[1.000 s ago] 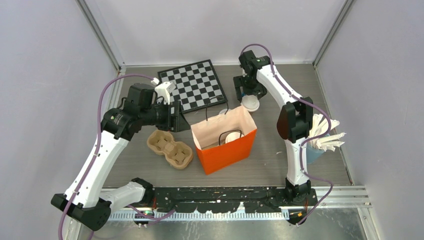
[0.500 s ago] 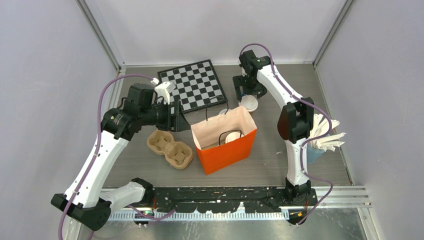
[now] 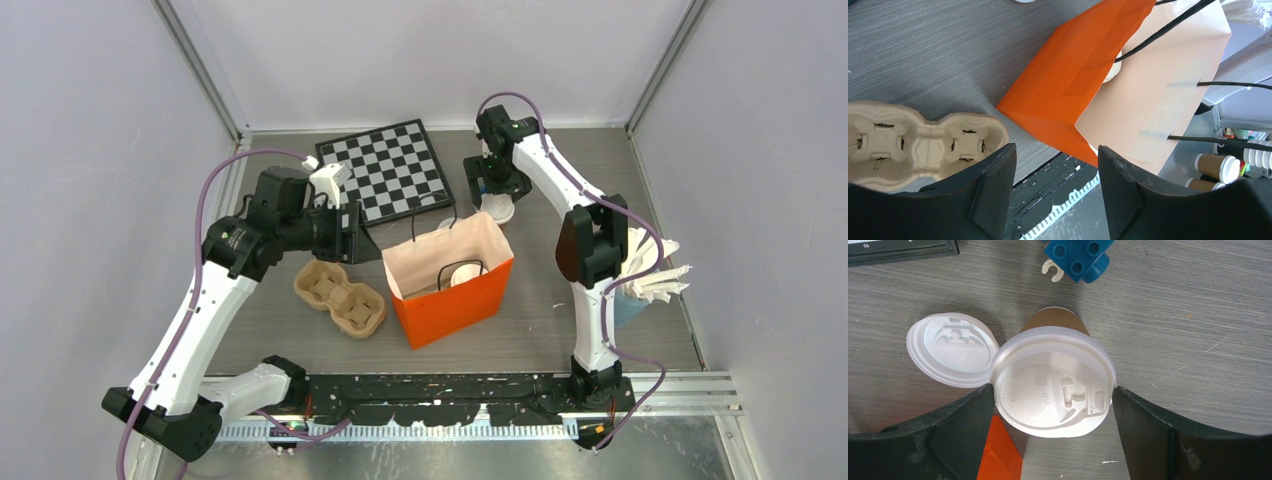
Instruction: Pack the takeout coffee
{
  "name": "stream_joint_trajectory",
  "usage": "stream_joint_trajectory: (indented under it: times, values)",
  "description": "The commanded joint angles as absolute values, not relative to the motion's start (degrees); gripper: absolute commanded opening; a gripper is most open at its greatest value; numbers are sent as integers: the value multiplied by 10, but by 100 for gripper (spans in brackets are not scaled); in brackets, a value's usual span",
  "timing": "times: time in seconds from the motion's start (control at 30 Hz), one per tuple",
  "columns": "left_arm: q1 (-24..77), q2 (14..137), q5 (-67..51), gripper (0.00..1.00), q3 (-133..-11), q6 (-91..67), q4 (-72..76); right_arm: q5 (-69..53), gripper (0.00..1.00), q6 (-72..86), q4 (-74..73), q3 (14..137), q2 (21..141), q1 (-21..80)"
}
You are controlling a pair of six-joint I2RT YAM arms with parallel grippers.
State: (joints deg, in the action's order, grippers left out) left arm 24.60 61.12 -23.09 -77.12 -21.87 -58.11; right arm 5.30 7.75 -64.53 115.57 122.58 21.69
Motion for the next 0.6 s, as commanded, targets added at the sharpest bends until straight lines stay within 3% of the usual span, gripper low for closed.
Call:
stream_joint_trajectory:
  times: [0.0,0.27,0.57]
  values:
    - [243,608,-239,62,-787,-213,-570,51,91,70,-627,1146,1189,220]
    - [243,610,-240,62,-787,-214,-569,45,80,69,-625,1146,1194,219]
    - [243,609,-210,61,-804,-266,-552,79,78,74,-663,1173,1140,213]
